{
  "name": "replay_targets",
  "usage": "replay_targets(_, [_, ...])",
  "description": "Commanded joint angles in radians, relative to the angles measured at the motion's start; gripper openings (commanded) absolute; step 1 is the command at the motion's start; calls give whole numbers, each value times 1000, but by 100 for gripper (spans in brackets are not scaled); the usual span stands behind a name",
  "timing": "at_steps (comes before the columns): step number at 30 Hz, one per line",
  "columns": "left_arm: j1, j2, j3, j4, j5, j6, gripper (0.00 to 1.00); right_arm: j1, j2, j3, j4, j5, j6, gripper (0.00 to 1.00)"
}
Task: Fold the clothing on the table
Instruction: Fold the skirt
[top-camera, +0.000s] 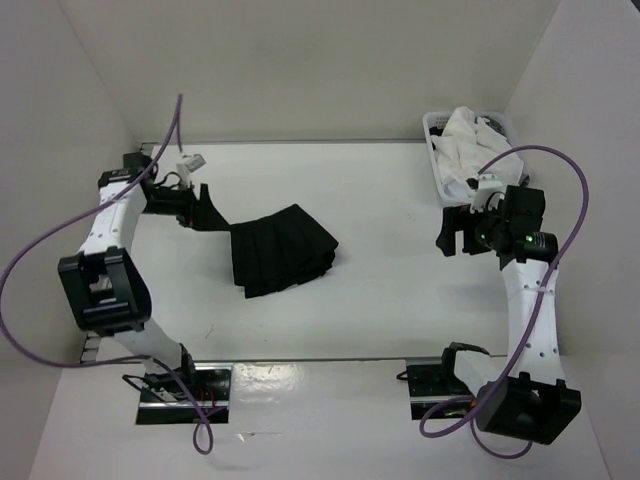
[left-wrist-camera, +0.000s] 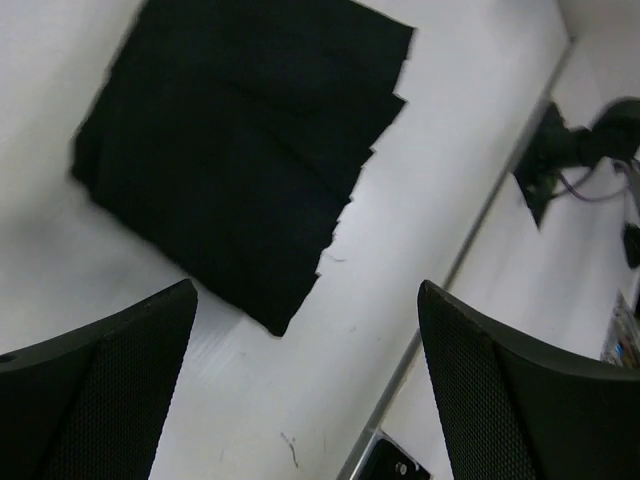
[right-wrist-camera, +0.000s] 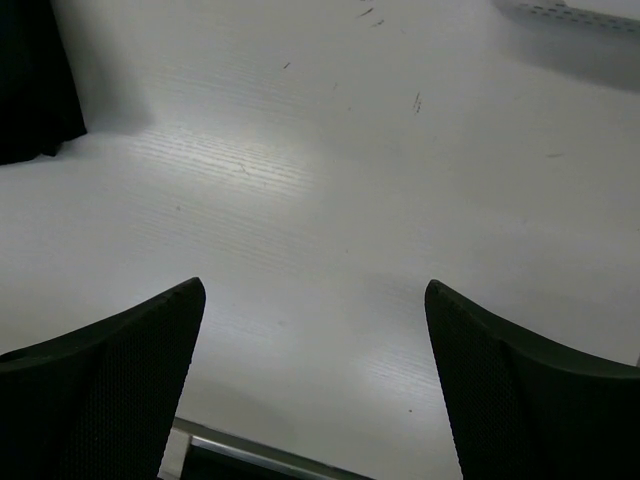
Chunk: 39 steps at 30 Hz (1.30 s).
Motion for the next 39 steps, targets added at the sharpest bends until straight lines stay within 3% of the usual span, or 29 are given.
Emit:
replay_targets(1, [-85, 127, 141, -311, 206, 369, 96, -46, -20, -22, 76, -67, 16, 94])
replay_targets(6, [-200, 258, 208, -335, 217, 392, 96, -84, -40, -22, 76, -77, 16, 94])
replay_targets(10, [-235, 330, 199, -215, 195, 343, 96, -109, -40, -31, 85, -77, 16, 95])
replay_targets(14, [-235, 417, 167, -100, 176, 280, 96, -129, -40, -31, 85, -86, 16, 95])
replay_targets(21, [-235, 678, 259, -91, 165, 289, 96, -147, -20, -31, 85, -86, 16, 95])
replay_targets(26, [-235, 718, 285, -83, 165, 242, 96, -156, -11, -31, 85, -95, 16, 95])
replay_targets(31, [-235, 577, 413, -290, 194, 307, 99, -156, -22, -31, 85, -104, 7, 95])
replay_targets(35, [-214, 341, 554, -335, 136, 162, 99, -165, -40, -31, 76, -113, -2, 95])
replay_targets(36, [-205, 242, 603, -326, 65, 136, 99, -166, -40, -31, 76, -124, -2, 95])
replay_targets(39, [-171, 39, 612, -212, -64, -49, 99, -166, -49, -31, 76, -133, -11, 95])
